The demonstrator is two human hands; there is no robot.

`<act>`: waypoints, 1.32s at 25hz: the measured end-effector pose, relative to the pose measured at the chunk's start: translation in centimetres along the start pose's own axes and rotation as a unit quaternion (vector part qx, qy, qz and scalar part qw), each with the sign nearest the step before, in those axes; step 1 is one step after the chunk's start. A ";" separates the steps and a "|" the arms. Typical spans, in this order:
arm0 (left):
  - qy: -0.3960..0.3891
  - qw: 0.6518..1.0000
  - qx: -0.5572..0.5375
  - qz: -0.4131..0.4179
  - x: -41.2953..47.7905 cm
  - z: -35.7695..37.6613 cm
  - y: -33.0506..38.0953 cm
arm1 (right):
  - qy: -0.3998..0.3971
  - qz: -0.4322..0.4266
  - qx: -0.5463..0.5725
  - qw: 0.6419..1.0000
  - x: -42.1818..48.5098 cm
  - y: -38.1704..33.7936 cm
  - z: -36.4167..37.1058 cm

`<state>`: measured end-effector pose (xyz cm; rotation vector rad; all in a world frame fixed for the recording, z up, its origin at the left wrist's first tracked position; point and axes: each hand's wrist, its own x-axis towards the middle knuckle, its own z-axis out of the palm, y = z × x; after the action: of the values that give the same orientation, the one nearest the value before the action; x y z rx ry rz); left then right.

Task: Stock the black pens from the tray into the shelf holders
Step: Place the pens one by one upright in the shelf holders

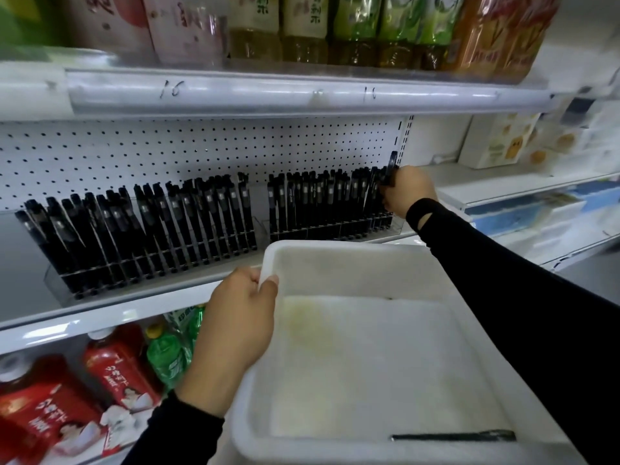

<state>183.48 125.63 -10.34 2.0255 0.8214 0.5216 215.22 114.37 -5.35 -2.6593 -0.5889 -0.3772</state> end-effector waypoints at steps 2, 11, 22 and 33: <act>-0.002 1.000 0.008 -0.003 0.0 0.1 0.1 | -0.015 -0.012 -0.029 0.999 -0.4 0.0 0.6; -0.001 1.000 0.003 0.005 0.1 0.1 -0.2 | -0.043 0.024 -0.042 0.998 -1.0 0.3 2.4; -0.005 0.999 0.030 0.012 -0.4 -0.2 0.6 | -0.001 -0.166 0.005 0.986 -10.7 0.4 -4.0; -0.001 0.999 0.033 0.015 -2.0 -0.9 1.9 | -0.608 -0.097 0.029 0.787 -19.8 1.9 -4.5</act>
<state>182.17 123.90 -8.38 2.1015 0.8170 0.5143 197.99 104.00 -8.60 -2.4592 -1.1648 1.4045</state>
